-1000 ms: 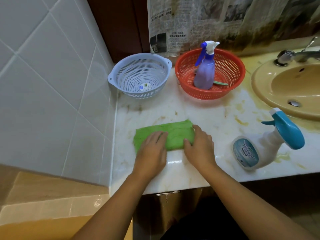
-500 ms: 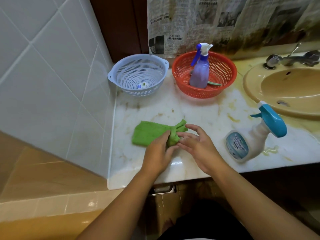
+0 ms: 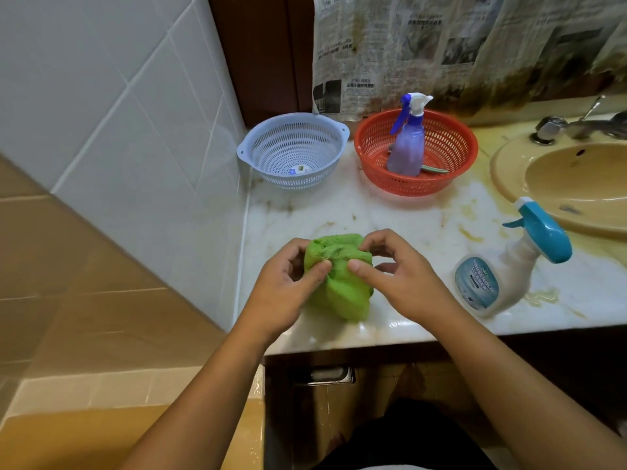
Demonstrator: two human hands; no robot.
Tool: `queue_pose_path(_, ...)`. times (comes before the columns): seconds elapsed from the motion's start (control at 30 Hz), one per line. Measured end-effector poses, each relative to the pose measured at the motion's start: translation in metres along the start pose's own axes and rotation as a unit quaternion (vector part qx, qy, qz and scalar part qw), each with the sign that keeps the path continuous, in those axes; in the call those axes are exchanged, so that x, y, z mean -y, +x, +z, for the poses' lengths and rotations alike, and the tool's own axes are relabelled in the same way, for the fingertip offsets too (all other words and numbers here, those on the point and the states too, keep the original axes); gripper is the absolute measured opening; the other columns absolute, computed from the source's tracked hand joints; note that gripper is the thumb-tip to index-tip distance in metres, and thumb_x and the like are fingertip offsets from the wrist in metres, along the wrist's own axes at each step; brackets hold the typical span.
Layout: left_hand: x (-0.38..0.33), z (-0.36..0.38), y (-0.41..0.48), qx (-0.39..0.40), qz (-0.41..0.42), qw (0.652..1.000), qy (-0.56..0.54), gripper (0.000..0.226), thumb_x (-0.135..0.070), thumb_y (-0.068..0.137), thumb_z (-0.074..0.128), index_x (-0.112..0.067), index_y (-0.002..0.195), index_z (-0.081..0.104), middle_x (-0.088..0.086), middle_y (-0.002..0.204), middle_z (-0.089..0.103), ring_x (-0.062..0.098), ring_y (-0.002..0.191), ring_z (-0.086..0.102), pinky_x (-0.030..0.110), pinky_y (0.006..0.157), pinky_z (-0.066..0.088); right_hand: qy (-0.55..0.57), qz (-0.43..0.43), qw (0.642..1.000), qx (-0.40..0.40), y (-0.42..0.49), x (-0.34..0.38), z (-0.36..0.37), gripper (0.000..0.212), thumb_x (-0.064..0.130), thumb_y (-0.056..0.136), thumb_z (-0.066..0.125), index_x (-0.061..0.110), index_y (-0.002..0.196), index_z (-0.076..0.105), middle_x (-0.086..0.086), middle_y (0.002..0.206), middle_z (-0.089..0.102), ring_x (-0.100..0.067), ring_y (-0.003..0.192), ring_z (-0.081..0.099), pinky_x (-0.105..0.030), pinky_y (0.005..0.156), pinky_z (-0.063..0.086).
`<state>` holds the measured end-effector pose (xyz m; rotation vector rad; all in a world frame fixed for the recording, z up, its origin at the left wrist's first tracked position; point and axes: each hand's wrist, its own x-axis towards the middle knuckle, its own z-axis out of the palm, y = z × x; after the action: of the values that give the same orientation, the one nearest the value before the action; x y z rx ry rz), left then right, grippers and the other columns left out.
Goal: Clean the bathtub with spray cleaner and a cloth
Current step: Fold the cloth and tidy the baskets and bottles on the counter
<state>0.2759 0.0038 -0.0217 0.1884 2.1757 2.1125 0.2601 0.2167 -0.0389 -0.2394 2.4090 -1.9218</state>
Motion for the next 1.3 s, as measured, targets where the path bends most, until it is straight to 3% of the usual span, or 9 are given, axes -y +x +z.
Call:
queue_pose_path(0.13, -0.010, -0.006, -0.010, -0.006, 0.008, 0.999, -0.033, 0.022, -0.021, 0.086, 0.072, -0.008, 0.103, 0.064, -0.003, 0.088, 0.071, 0.010, 0.085, 0.066, 0.023, 0.076, 0.055, 0.090, -0.008, 0.996, 0.024, 0.002, 0.009, 0.009, 0.015, 0.020, 0.095, 0.075, 0.019, 0.092, 0.060, 0.003, 0.090, 0.064, -0.013, 0.092, 0.065, -0.035, 0.080, 0.052)
queue_pose_path(0.23, -0.013, -0.010, -0.017, -0.032, 0.008, 0.999, -0.021, 0.025, -0.027, 0.086, 0.073, -0.010, 0.103, 0.066, 0.001, 0.090, 0.073, 0.013, 0.086, 0.068, 0.029, 0.078, 0.058, 0.098, -0.032, 0.995, -0.012, -0.003, 0.017, 0.019, 0.017, 0.034, 0.095, 0.070, 0.021, 0.094, 0.058, -0.005, 0.079, 0.053, -0.023, 0.073, 0.048, -0.040, 0.068, 0.041)
queue_pose_path(0.43, -0.021, -0.014, -0.027, -0.093, 0.013, 0.996, -0.005, 0.026, -0.038, 0.089, 0.069, -0.015, 0.100, 0.065, -0.003, 0.080, 0.070, 0.012, 0.076, 0.065, 0.034, 0.069, 0.053, 0.095, -0.044, 0.994, -0.042, -0.006, 0.044, 0.038, 0.016, 0.033, 0.105, 0.056, 0.018, 0.098, 0.052, -0.004, 0.061, 0.040, -0.011, 0.051, 0.030, -0.024, 0.047, 0.029)
queue_pose_path(0.6, -0.016, -0.009, -0.025, -0.154, -0.012, 0.988, -0.016, 0.026, -0.050, 0.097, 0.067, -0.025, 0.104, 0.069, 0.016, 0.090, 0.075, 0.030, 0.082, 0.070, 0.056, 0.077, 0.057, 0.115, 0.013, 0.993, 0.010, 0.003, 0.048, 0.042, 0.028, 0.053, 0.096, 0.061, 0.040, 0.120, 0.054, -0.019, 0.079, 0.054, -0.030, 0.071, 0.047, -0.047, 0.066, 0.043)
queue_pose_path(0.7, -0.012, -0.011, -0.019, -0.169, -0.044, 0.984, -0.020, 0.031, -0.057, 0.090, 0.066, -0.033, 0.109, 0.066, 0.022, 0.092, 0.074, 0.050, 0.088, 0.069, 0.070, 0.079, 0.055, 0.069, -0.005, 0.996, 0.060, 0.003, 0.040, 0.040, 0.055, 0.020, 0.096, 0.073, 0.041, 0.138, 0.043, -0.009, 0.101, 0.075, -0.029, 0.095, 0.072, -0.051, 0.091, 0.058)
queue_pose_path(0.83, -0.025, -0.020, 0.004, -0.165, -0.024, 0.986, 0.023, 0.020, -0.039, 0.097, 0.065, -0.028, 0.113, 0.062, 0.013, 0.099, 0.075, 0.037, 0.096, 0.071, 0.058, 0.085, 0.059, 0.004, -0.040, 0.999, 0.011, 0.031, 0.042, 0.038, 0.057, 0.023, 0.089, 0.075, 0.043, 0.136, 0.048, -0.006, 0.093, 0.072, -0.030, 0.093, 0.072, -0.058, 0.093, 0.056)
queue_pose_path(0.97, -0.050, -0.033, 0.026, -0.154, 0.060, 0.984, 0.059, 0.022, -0.013, 0.102, 0.063, -0.027, 0.119, 0.060, -0.003, 0.113, 0.072, 0.011, 0.107, 0.068, 0.032, 0.092, 0.056, -0.024, -0.128, 0.991, -0.013, 0.056, 0.064, 0.034, 0.055, 0.011, 0.093, 0.074, 0.033, 0.138, 0.053, 0.013, 0.103, 0.071, -0.012, 0.104, 0.070, -0.036, 0.099, 0.055)
queue_pose_path(1.13, -0.025, -0.037, 0.015, -0.108, 0.098, 0.971, 0.187, 0.029, -0.011, 0.098, 0.067, -0.022, 0.123, 0.059, -0.010, 0.117, 0.068, 0.005, 0.112, 0.062, 0.017, 0.098, 0.044, -0.136, -0.168, 0.976, -0.027, 0.041, 0.032, 0.033, 0.038, 0.013, 0.090, 0.079, 0.022, 0.125, 0.067, 0.013, 0.113, 0.069, -0.006, 0.106, 0.065, -0.022, 0.098, 0.049)
queue_pose_path(1.3, 0.070, -0.032, -0.031, 0.006, -0.037, 0.943, 0.332, 0.026, -0.010, 0.096, 0.067, -0.018, 0.119, 0.059, -0.001, 0.107, 0.066, 0.024, 0.102, 0.063, 0.013, 0.075, 0.040, -0.265, -0.068, 0.957, 0.099, -0.011, -0.060, 0.048, 0.027, 0.029, 0.091, 0.073, 0.016, 0.115, 0.071, 0.004, 0.109, 0.073, -0.024, 0.102, 0.069, -0.035, 0.123, 0.031)
